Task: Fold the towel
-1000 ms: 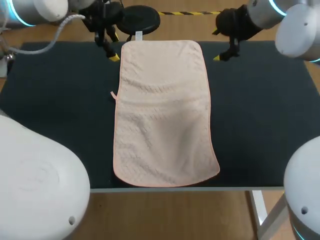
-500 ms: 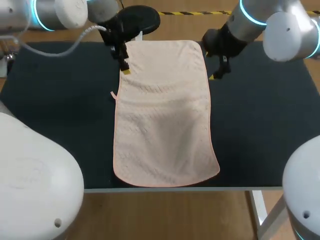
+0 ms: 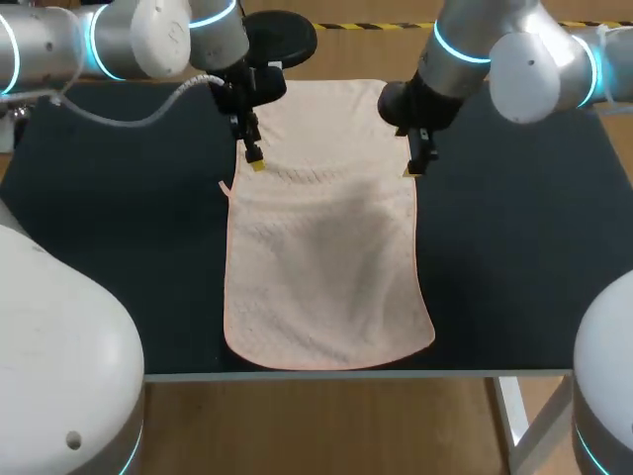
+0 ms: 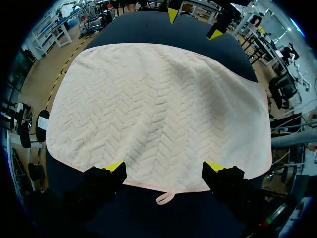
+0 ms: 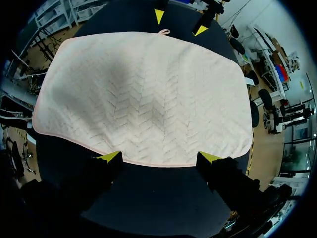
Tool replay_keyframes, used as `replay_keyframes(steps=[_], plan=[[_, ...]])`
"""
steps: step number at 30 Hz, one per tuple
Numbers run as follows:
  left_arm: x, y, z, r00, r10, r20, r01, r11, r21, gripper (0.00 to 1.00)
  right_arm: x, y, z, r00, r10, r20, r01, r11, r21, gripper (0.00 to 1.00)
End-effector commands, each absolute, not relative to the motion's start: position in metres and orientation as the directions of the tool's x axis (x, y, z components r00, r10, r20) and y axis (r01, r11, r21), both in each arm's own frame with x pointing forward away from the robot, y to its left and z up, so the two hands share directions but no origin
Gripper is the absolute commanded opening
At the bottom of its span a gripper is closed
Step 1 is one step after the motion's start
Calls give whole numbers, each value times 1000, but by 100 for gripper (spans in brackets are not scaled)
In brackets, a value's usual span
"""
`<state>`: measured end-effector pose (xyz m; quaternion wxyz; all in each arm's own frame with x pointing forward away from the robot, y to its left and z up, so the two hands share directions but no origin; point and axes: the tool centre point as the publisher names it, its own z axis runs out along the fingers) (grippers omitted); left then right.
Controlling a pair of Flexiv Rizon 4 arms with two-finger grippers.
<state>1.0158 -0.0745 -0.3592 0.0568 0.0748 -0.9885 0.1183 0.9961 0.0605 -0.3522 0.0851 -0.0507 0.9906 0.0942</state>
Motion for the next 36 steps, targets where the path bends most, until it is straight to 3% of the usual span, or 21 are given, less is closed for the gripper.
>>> replay_keyframes(steps=[1,14,18,36], plan=[[1026,-72,-363,-975,-156,156,-193,947,-255,100,1003,64,-356,-982,-89,-168,-119,976,180,100],[1026,-74,-366,-981,-127,146,-160,955,-249,100,1003,64,-356,-982,-89,-168,-119,976,180,100],[1032,-78,-384,-985,-76,155,-107,974,-197,100,1011,66,-373,-985,-69,-157,-96,981,166,100],[1037,-68,-420,-989,-13,146,-40,982,-185,100,1035,73,-424,-990,-12,-142,-28,994,108,100]])
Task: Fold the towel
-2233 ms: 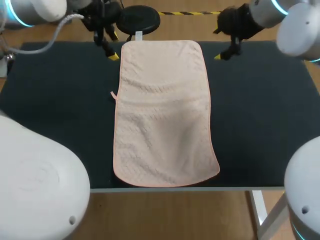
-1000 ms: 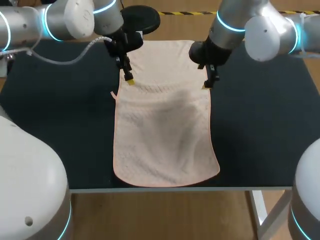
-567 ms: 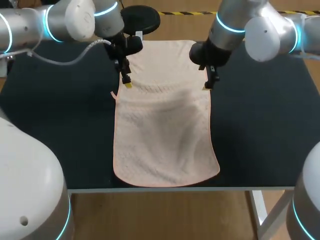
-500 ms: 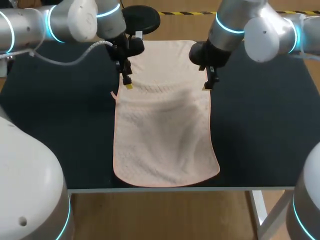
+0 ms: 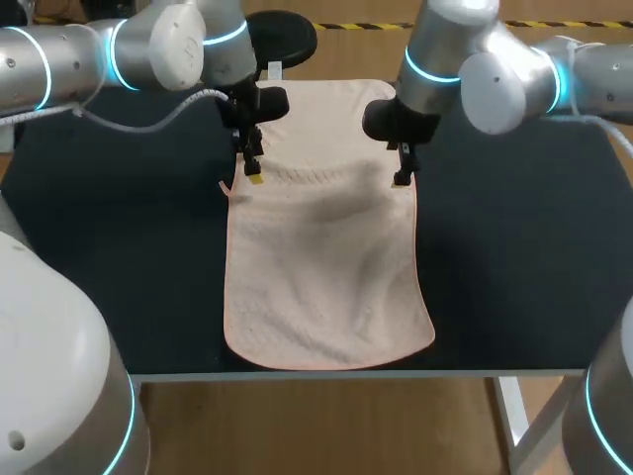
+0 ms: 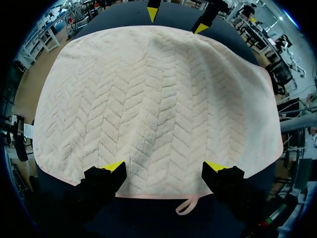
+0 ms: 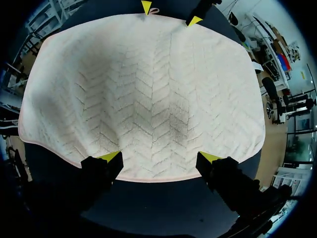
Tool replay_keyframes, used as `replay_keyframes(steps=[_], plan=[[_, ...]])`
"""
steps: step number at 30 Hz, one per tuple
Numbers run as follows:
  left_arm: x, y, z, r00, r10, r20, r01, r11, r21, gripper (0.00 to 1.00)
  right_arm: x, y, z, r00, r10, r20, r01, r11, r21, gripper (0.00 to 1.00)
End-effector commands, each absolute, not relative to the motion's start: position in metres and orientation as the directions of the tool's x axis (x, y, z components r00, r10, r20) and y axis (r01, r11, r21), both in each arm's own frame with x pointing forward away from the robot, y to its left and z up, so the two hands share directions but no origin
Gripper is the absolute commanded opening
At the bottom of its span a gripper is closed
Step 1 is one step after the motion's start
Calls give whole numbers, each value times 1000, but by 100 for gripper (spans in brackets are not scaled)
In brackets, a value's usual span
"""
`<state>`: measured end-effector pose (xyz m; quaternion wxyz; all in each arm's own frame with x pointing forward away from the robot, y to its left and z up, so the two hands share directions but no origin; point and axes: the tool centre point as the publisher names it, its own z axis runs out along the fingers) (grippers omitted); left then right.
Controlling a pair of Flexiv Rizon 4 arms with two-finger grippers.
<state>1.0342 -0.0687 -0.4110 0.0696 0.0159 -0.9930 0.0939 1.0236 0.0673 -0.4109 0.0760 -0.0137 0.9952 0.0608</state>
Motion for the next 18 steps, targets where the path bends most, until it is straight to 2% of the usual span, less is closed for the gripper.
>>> replay_keyframes(steps=[1,18], plan=[[1037,-68,-421,-989,-11,146,-38,982,-186,100,1038,73,-426,-990,-4,-139,-19,994,108,100],[1024,-70,-438,-993,-9,121,-25,991,-133,100,1046,68,-446,-997,32,-72,24,994,110,100]])
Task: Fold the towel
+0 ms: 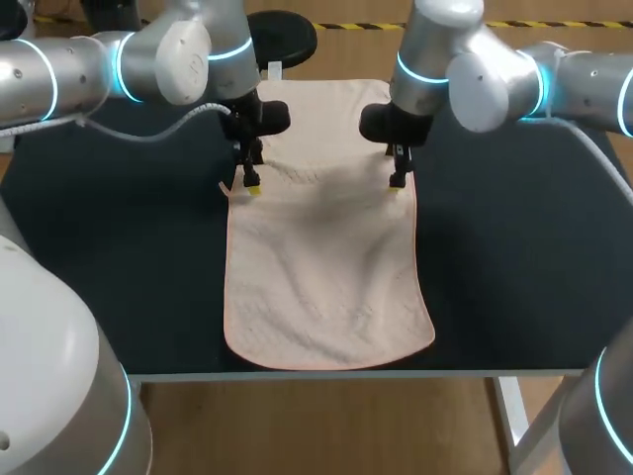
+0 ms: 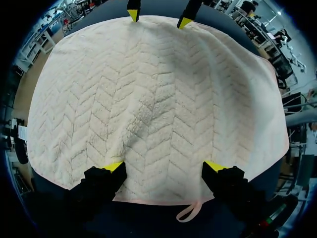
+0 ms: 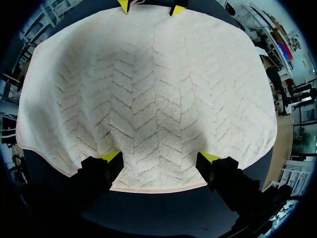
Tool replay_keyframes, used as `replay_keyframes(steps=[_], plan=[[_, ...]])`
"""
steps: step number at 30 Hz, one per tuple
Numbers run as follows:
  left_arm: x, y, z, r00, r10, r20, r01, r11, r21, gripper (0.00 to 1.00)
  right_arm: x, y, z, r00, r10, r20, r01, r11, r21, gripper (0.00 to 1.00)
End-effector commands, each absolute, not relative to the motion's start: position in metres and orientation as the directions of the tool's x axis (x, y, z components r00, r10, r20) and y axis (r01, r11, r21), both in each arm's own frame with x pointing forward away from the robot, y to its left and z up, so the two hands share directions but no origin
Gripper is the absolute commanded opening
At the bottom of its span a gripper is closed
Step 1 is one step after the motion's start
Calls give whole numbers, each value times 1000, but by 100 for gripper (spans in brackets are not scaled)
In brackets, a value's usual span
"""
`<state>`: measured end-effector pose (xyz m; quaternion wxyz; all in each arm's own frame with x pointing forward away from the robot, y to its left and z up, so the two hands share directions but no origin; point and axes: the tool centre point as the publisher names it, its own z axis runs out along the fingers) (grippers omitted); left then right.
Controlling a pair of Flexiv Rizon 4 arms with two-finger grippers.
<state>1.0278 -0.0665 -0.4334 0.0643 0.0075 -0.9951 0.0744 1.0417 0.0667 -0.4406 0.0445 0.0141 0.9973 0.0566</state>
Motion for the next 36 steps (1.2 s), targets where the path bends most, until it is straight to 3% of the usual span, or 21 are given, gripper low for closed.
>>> replay_keyframes(steps=[1,7,8,9,10,11,13,14,36], plan=[[1024,-70,-440,-993,-14,121,-30,991,-130,100,1046,68,-447,-997,34,-68,26,994,109,100],[1025,-72,-448,-993,-28,111,-41,993,-115,100,1044,67,-447,-998,34,-58,28,995,100,98],[1026,-72,-449,-993,-33,109,-46,993,-112,100,1043,67,-447,-998,34,-57,28,995,99,80],[1027,-72,-450,-993,-34,109,-46,993,-111,100,1043,66,-447,-998,34,-57,28,995,99,70],[1027,-73,-451,-993,-37,109,-49,993,-111,100,1043,66,-447,-998,34,-56,28,995,98,50],[1028,-73,-453,-993,-43,110,-55,993,-109,87,1042,66,-447,-998,33,-56,28,995,97,41],[1029,-73,-454,-992,-49,114,-62,992,-108,43,1042,65,-446,-998,33,-55,27,995,95,6],[1030,-73,-455,-992,-60,115,-73,991,-111,0,1041,65,-445,-998,30,-56,25,995,94,0],[1029,-66,-404,-998,-61,17,-63,983,-174,0,1030,59,-417,-995,32,-96,19,992,128,0]])
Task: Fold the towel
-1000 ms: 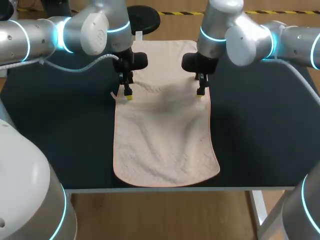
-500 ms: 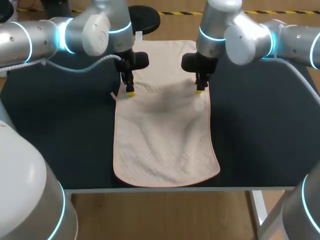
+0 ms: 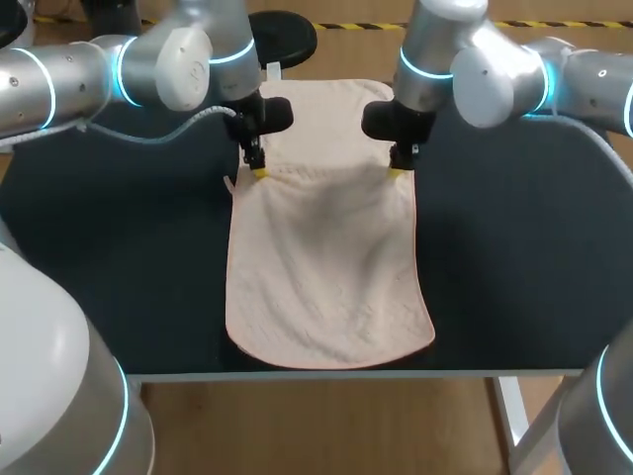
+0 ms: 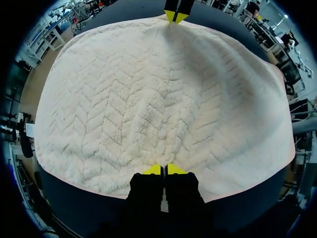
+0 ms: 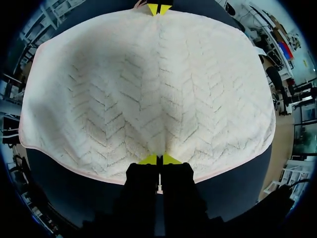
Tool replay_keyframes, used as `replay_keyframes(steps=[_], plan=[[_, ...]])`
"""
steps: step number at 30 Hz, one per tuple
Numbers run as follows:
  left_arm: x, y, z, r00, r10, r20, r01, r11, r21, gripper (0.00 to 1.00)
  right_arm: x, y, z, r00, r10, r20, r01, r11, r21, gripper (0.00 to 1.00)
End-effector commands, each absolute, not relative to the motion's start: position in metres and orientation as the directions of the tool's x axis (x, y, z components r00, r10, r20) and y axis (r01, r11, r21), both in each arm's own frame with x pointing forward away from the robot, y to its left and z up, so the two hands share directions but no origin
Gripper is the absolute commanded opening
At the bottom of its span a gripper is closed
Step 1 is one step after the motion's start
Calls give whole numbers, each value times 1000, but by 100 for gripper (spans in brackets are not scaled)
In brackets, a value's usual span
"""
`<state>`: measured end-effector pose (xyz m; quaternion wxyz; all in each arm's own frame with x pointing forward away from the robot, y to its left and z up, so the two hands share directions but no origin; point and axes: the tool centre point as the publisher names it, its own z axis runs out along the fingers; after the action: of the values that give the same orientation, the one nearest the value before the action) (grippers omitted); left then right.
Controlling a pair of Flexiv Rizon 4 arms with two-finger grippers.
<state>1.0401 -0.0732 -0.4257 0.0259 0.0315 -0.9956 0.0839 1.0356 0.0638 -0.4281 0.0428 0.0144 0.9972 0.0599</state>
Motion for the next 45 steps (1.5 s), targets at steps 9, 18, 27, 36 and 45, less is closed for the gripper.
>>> replay_keyframes(steps=[9,18,27,36,45], plan=[[1038,-62,-347,-990,-81,-115,-57,979,-195,0,1036,59,-364,-982,-9,-189,-33,992,124,0],[1064,-63,-261,-946,-155,-285,-78,961,-264,0,1057,57,-271,-935,-46,-353,-106,983,152,0],[1112,-56,-181,-850,-225,-476,-108,959,-262,0,1089,46,-171,-842,-40,-538,-133,982,135,0],[1150,-62,-108,-748,-241,-619,-85,959,-271,0,1120,53,-93,-710,-72,-701,-174,982,75,0],[1164,-58,-33,-640,-259,-724,-67,957,-283,0,1128,56,-27,-586,-55,-808,-185,981,67,0]])
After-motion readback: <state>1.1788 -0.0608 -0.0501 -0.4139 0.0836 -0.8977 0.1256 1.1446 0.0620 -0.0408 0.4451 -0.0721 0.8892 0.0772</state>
